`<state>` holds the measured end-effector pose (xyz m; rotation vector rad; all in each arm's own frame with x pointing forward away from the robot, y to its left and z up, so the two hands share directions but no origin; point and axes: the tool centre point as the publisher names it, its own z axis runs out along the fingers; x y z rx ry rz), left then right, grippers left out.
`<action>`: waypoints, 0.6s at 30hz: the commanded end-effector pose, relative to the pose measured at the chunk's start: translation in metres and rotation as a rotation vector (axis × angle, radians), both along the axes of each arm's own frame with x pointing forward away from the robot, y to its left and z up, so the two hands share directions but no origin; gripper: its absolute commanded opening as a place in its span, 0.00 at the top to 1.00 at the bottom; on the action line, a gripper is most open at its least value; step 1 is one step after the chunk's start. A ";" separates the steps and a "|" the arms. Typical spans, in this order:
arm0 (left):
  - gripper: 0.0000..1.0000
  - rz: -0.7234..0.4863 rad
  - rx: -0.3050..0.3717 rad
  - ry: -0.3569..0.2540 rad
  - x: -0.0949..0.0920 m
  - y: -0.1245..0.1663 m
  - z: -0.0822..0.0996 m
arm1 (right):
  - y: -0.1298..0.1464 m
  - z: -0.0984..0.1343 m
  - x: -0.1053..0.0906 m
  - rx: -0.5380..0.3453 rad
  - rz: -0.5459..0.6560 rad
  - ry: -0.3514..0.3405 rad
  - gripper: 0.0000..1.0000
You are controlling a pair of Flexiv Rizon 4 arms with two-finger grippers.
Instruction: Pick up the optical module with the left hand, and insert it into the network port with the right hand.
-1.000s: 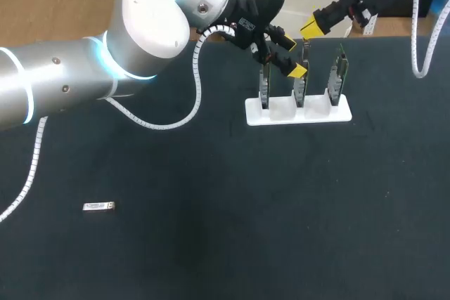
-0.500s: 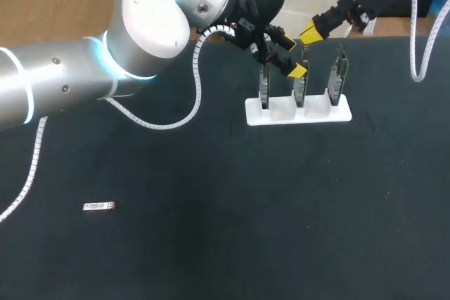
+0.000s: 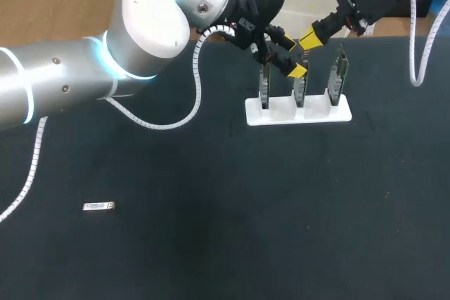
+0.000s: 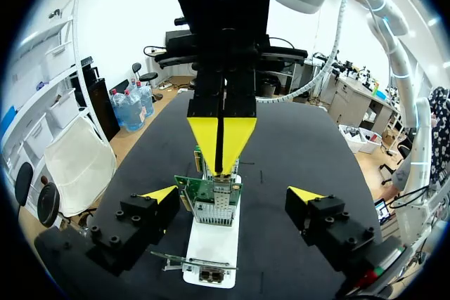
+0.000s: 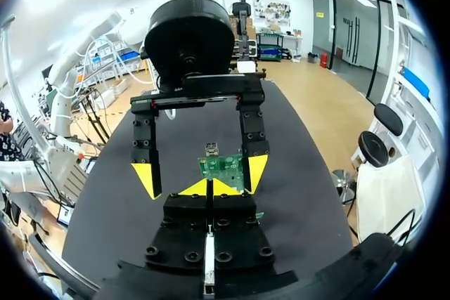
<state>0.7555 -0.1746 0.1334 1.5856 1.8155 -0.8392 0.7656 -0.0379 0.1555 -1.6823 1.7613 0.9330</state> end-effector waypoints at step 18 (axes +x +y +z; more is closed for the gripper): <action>0.00 -0.002 0.006 0.004 0.002 -0.001 0.001 | 0.001 -0.011 -0.003 -0.001 -0.010 0.033 1.00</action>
